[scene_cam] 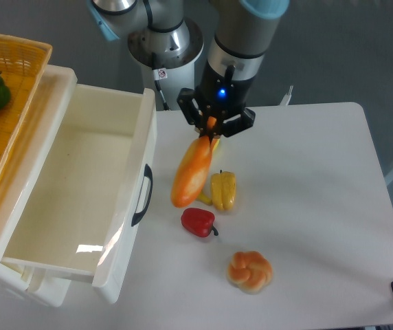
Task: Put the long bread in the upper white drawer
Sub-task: 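Carry the hanging bread loaf over the open white drawer, then lower the loaf into the drawer and open the gripper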
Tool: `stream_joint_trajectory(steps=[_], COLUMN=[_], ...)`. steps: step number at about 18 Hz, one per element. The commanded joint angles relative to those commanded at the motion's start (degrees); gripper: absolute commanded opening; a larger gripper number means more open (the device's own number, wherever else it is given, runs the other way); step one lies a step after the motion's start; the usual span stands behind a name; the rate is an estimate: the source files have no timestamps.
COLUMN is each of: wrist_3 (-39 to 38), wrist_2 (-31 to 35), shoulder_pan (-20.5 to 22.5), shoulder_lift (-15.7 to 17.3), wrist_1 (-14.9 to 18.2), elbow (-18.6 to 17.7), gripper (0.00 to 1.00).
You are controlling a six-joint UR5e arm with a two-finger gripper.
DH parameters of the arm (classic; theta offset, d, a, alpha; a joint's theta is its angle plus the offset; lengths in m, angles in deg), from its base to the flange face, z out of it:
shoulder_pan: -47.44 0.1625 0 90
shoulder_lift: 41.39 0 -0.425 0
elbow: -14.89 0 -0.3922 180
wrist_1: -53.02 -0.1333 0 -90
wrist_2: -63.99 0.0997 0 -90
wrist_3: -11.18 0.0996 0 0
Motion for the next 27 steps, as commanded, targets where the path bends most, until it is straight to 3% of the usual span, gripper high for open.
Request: stream_joint_trajectory(steps=[10,15,20,21,22,27], wrist_3=[-10.21,-13.29,-13.20,-13.03,-12.41,-12.14], wrist_2=[-4.49,-6.87,-6.87,-6.78,-6.69,-6.78], shoulder_pan=[-5.10,-8.70,-10.99,-11.00,-11.00,-11.17], shoulder_lift=[1.94,1.24,-0.43,-0.78,-0.96,-0.96], wrist_1=[-0.70,-5.97,-7.73,-7.73,-7.82,-8.78], elbow=[-0.09,-1.93,-2.37,-2.37,-2.46,-2.46], gripper=[0.00,0.00,0.20,0.30,0.58,0.66])
